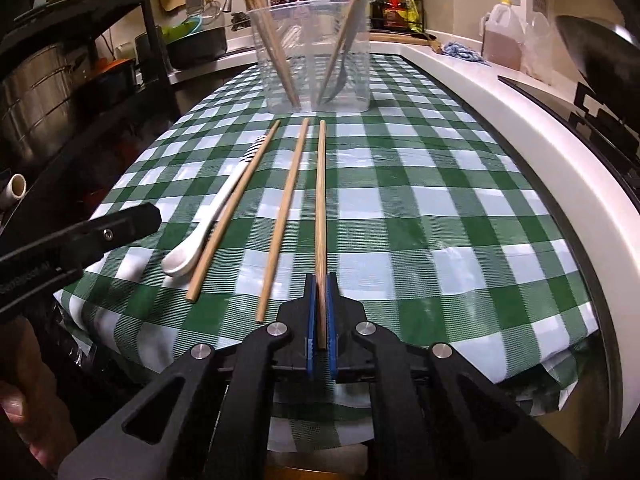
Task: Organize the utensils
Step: 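Close the right tool on a wooden chopstick while the left tool grasps the white spoon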
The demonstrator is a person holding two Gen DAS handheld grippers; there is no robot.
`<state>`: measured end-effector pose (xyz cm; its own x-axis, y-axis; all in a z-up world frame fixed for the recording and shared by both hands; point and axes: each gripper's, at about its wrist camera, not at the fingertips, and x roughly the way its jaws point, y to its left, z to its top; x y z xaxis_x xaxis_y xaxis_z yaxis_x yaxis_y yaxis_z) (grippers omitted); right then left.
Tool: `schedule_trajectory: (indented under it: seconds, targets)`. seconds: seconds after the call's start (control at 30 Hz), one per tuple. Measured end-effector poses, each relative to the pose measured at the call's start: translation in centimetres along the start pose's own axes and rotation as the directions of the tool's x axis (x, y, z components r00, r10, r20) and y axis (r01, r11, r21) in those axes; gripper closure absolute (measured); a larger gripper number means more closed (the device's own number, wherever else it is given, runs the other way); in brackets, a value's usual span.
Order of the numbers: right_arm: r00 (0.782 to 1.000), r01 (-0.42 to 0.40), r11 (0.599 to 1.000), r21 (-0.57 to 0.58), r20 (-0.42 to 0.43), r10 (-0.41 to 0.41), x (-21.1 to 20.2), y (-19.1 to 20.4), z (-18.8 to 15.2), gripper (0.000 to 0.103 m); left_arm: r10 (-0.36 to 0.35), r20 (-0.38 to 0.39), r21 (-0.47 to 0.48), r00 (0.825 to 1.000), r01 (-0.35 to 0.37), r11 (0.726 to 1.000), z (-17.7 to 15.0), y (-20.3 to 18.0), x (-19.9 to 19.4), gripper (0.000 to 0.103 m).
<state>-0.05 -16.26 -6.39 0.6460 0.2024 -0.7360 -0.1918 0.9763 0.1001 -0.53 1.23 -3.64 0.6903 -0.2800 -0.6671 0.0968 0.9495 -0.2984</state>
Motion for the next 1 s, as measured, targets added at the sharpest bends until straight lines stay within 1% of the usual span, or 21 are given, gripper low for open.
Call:
schedule_trajectory:
  seconds: [0.2, 0.23, 0.27, 0.33, 0.4, 0.5, 0.57, 0.63, 0.73, 0.77, 1.0]
  targets:
    - [1.0, 0.004, 1.0, 0.031, 0.007, -0.005, -0.4, -1.6, -0.3, 0.098, 0.01, -0.045, 0.006, 0.999, -0.009, 1.0, -0.9, -0.8, 1.5, 0.079]
    - [1.0, 0.002, 1.0, 0.031, 0.009, -0.002, -0.4, -1.7, -0.4, 0.098, 0.02, -0.051, 0.015, 0.998, -0.02, 1.0, -1.1, -1.0, 1.7, 0.079]
    - [1.0, 0.0, 1.0, 0.029, 0.01, 0.0, -0.4, -1.8, -0.4, 0.098, 0.047, -0.054, 0.034, 0.997, -0.045, 0.998, -1.4, -1.5, 2.0, 0.079]
    - [1.0, -0.001, 1.0, 0.026, 0.012, 0.001, -0.4, -1.8, -0.4, 0.098, 0.081, -0.036, 0.065, 0.996, -0.078, 0.995, -1.7, -2.1, 1.9, 0.079]
    - [1.0, -0.005, 1.0, 0.027, 0.015, 0.005, -0.4, -1.8, -0.5, 0.098, 0.087, -0.026, 0.067, 0.996, -0.085, 0.994, -1.8, -2.2, 1.8, 0.084]
    - [1.0, -0.006, 1.0, 0.027, 0.016, 0.006, -0.4, -1.9, -0.5, 0.098, 0.115, -0.015, 0.075, 0.993, -0.113, 0.991, -1.9, -2.2, 1.6, 0.086]
    - [1.0, -0.005, 1.0, 0.026, 0.016, 0.005, -0.4, -1.9, -0.4, 0.098, 0.138, -0.007, 0.076, 0.99, -0.137, 0.988, -1.8, -2.0, 1.3, 0.089]
    - [1.0, -0.005, 1.0, 0.029, 0.015, 0.005, -0.5, -1.9, -0.4, 0.098, 0.169, 0.008, 0.062, 0.986, -0.169, 0.984, -1.7, -1.4, 0.9, 0.093]
    - [1.0, 0.0, 1.0, 0.027, 0.017, 0.0, -0.4, -1.8, -0.4, 0.098, 0.197, 0.015, 0.032, 0.98, -0.197, 0.98, -1.6, -0.2, 0.6, 0.094]
    - [1.0, 0.001, 1.0, 0.027, 0.017, -0.002, -0.4, -1.8, -0.4, 0.098, 0.196, 0.007, 0.032, 0.981, -0.196, 0.98, -1.6, -0.1, 0.7, 0.094]
    - [1.0, 0.006, 1.0, 0.018, 0.023, -0.007, -0.4, -1.6, -0.5, 0.097, 0.204, 0.022, 0.054, 0.979, -0.205, 0.977, -1.8, -0.5, 0.6, 0.094]
